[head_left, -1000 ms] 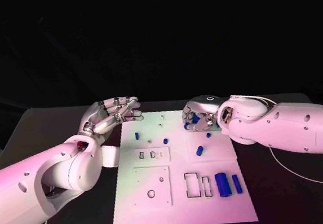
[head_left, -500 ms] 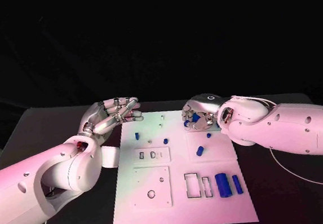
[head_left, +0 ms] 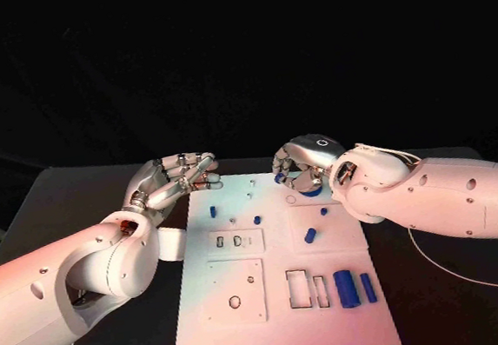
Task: Assemble the parts on the task board
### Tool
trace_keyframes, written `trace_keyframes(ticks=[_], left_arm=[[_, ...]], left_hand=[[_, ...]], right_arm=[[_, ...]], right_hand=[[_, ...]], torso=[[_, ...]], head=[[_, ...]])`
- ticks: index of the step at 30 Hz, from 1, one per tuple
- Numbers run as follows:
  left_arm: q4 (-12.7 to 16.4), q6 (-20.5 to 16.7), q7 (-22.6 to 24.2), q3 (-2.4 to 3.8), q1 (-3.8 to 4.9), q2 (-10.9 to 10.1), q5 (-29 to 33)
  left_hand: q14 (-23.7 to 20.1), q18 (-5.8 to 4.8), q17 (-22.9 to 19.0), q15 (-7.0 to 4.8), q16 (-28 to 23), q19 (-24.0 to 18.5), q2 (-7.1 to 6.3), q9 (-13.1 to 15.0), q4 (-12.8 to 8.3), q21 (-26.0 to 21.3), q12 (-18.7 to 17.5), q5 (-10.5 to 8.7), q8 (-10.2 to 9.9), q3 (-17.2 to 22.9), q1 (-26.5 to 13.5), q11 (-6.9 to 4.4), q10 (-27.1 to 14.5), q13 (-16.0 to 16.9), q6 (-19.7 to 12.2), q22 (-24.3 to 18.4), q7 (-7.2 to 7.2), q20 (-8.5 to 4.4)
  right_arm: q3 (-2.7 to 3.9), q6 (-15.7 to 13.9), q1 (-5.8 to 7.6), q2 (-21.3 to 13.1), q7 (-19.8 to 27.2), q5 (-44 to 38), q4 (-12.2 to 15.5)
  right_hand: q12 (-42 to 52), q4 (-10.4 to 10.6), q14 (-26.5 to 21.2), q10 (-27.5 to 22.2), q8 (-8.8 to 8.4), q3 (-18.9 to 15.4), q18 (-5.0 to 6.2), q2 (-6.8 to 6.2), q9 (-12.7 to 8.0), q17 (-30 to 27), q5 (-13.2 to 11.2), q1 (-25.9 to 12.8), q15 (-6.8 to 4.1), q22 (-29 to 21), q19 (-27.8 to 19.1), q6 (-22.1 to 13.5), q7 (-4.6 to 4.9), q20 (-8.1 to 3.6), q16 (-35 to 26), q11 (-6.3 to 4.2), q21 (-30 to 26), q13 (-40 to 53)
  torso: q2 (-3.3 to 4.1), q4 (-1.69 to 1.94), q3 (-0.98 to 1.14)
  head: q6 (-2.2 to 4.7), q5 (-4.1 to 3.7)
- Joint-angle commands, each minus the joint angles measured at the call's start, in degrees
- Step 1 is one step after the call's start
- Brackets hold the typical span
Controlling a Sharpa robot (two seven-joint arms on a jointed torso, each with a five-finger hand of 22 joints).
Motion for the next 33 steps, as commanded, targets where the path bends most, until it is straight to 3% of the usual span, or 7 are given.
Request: trace_keyframes(ticks=[1,9,12,15,33], left_arm=[[-0.15,1.2,0.2,0.04,0.08,0.24,-0.49],[-0.4,1.39,0.09,0.04,0.08,0.59,-1.56],[-0.42,1.43,0.06,0.04,0.09,0.66,-1.81],[-0.42,1.44,0.05,0.04,0.09,0.71,-1.94],[-0.53,1.5,0.01,0.04,0.12,0.86,-2.08]], left_hand=[[-0.41,0.12,0.09,0.14,-0.33,0.55,-0.49,-0.09,0.0,0.25,-0.39,0.25,-0.13,0.28,0.06,0.26,0.15,-0.02,0.23,0.1,0.32,-0.01],[-0.94,0.04,0.19,0.26,-0.78,0.17,-0.61,-0.15,0.01,0.25,-0.71,0.24,-0.21,0.42,-0.23,0.27,0.27,-0.01,0.27,0.07,0.27,0.07],[-0.94,0.04,0.19,0.26,-0.78,0.17,-0.61,-0.15,0.01,0.25,-0.71,0.24,-0.21,0.42,-0.23,0.27,0.27,-0.01,0.27,0.07,0.27,0.07],[-1.07,0.02,0.2,0.29,-0.89,0.05,-0.63,-0.17,0.01,0.22,-0.78,0.24,-0.24,0.44,-0.28,0.29,0.27,-0.01,0.25,0.06,0.27,0.09],[-1.07,0.02,0.2,0.29,-0.89,0.05,-0.63,-0.17,0.01,0.22,-0.78,0.24,-0.24,0.44,-0.28,0.29,0.27,-0.01,0.25,0.06,0.27,0.09]], right_arm=[[0.06,-2.16,0.07,1.56,-0.29,-0.76,-1.77],[0.1,-2.26,-0.03,5.48,-0.02,-0.24,-6.12],[0.1,-2.21,-0.14,6.39,0.11,0.06,-7.07],[0.1,-2.12,-0.25,7.03,0.25,0.27,-7.61],[0.11,-2.66,-0.83,9.07,1.08,0.97,-8.94]], right_hand=[[0.41,0.19,1.22,0.16,0.32,0.29,-1.16,-0.48,0.07,0.06,0.34,0.08,-0.38,0.05,0.5,0.21,-0.15,-0.07,0.4,-0.32,0.35,0.15],[0.39,0.27,1.22,0.14,0.38,0.21,-1.28,-0.66,0.2,0.01,0.17,-0.13,-0.38,0.66,0.85,0.14,-0.15,-0.07,0.42,-0.31,0.69,0.19],[0.38,0.31,1.24,0.14,0.4,0.18,-1.29,-0.71,0.24,0.07,0.12,-0.2,-0.37,0.7,0.87,0.11,-0.16,-0.08,0.46,-0.31,0.72,0.2],[0.36,0.37,1.23,0.11,0.41,0.14,-1.27,-0.79,0.3,0.02,0.02,-0.32,-0.37,0.65,0.83,0.05,-0.16,-0.07,0.46,-0.31,0.69,0.22],[0.29,0.5,1.23,0.01,0.41,0.1,-1.27,-0.91,0.42,0.01,-0.25,-0.54,-0.36,0.69,0.82,-0.12,-0.16,-0.07,0.49,-0.29,0.71,0.24]], torso=[[0.1,0.07,-0.03],[0.24,0.09,-0.15],[0.27,0.0,-0.09],[0.21,-0.14,-0.12],[0.35,-0.14,-0.06]], head=[[0.41,0.13],[0.86,-0.15],[0.93,-0.15],[0.89,-0.1],[0.57,0.2]])
